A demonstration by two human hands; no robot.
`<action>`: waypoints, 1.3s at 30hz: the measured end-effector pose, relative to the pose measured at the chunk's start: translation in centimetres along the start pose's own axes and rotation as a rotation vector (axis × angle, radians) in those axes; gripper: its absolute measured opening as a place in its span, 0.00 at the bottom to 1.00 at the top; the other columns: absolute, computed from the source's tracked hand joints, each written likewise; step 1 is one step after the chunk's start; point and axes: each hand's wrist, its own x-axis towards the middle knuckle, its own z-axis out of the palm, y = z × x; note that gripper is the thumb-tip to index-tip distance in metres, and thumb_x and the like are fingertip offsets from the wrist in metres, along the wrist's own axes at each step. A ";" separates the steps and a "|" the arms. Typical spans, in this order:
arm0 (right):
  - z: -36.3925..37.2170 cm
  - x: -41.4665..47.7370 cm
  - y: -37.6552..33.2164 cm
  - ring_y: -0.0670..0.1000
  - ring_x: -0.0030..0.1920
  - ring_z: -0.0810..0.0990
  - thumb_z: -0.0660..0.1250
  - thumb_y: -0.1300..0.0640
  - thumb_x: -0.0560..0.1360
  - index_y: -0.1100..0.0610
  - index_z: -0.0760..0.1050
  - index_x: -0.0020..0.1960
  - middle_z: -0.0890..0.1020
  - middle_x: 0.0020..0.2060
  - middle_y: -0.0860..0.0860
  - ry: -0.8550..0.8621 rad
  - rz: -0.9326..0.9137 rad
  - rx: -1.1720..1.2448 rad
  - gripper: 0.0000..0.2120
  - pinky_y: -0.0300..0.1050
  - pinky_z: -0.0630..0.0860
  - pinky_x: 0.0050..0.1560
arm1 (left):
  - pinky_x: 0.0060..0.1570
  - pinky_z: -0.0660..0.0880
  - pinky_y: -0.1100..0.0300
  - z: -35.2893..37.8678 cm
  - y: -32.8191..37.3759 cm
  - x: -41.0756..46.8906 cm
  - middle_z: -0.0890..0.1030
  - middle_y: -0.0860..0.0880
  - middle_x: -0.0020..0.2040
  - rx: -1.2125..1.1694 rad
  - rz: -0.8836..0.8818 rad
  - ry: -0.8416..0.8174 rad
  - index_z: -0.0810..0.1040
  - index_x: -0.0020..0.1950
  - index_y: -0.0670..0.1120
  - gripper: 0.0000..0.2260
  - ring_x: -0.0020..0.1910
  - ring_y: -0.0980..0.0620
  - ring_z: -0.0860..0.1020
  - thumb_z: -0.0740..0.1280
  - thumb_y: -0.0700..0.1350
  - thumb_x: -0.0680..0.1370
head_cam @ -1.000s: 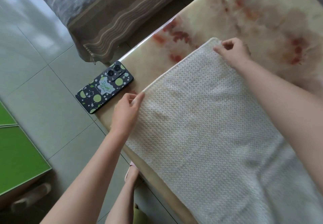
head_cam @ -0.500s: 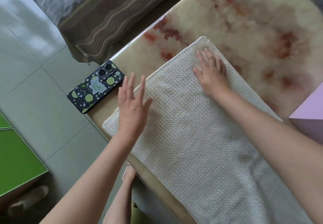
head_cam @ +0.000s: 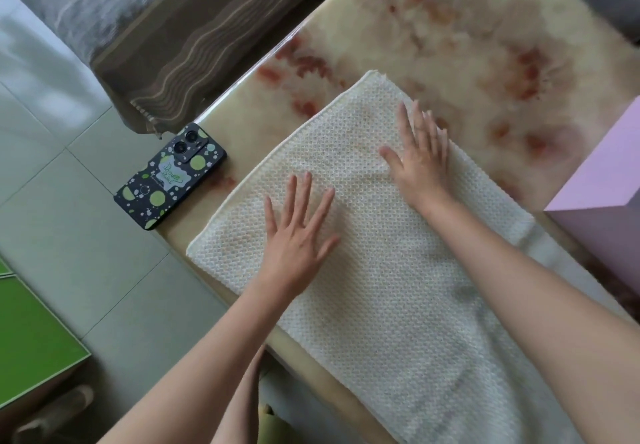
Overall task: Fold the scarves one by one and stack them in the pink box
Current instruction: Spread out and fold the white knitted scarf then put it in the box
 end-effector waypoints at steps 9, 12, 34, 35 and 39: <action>-4.5 4.0 3.7 0.56 0.64 0.66 0.70 0.48 0.72 0.53 0.77 0.55 0.78 0.49 0.50 -0.007 0.343 0.161 0.15 0.47 0.57 0.62 | 0.67 0.36 0.31 3.0 4.5 -2.3 0.36 0.44 0.77 0.057 0.142 -0.033 0.43 0.77 0.58 0.37 0.75 0.43 0.33 0.52 0.70 0.73; -5.0 4.6 3.4 0.55 0.61 0.67 0.70 0.50 0.72 0.53 0.78 0.51 0.78 0.53 0.50 0.227 0.328 0.163 0.11 0.47 0.58 0.60 | 0.68 0.38 0.30 3.1 3.9 -2.7 0.38 0.45 0.77 0.065 0.171 -0.032 0.43 0.77 0.58 0.38 0.75 0.43 0.35 0.54 0.71 0.73; -3.3 3.9 5.4 0.56 0.59 0.73 0.70 0.51 0.73 0.54 0.77 0.53 0.79 0.53 0.54 0.146 0.323 0.169 0.11 0.45 0.66 0.58 | 0.66 0.27 0.35 -0.4 2.3 6.5 0.29 0.49 0.75 0.077 -0.011 -0.067 0.35 0.75 0.59 0.34 0.72 0.47 0.27 0.46 0.69 0.75; -3.3 3.1 5.5 0.56 0.61 0.70 0.69 0.50 0.73 0.55 0.76 0.57 0.76 0.57 0.54 0.149 0.321 0.161 0.15 0.44 0.63 0.61 | 0.67 0.28 0.36 -0.7 2.8 6.3 0.29 0.48 0.75 0.060 -0.030 -0.060 0.36 0.76 0.58 0.34 0.72 0.46 0.27 0.48 0.68 0.76; -4.6 -2.3 6.0 0.56 0.63 0.67 0.69 0.52 0.72 0.55 0.71 0.65 0.72 0.62 0.53 0.235 0.131 0.133 0.23 0.44 0.58 0.63 | 0.71 0.35 0.39 0.7 5.9 2.0 0.32 0.47 0.76 0.031 0.125 0.028 0.40 0.77 0.55 0.31 0.74 0.47 0.31 0.50 0.63 0.79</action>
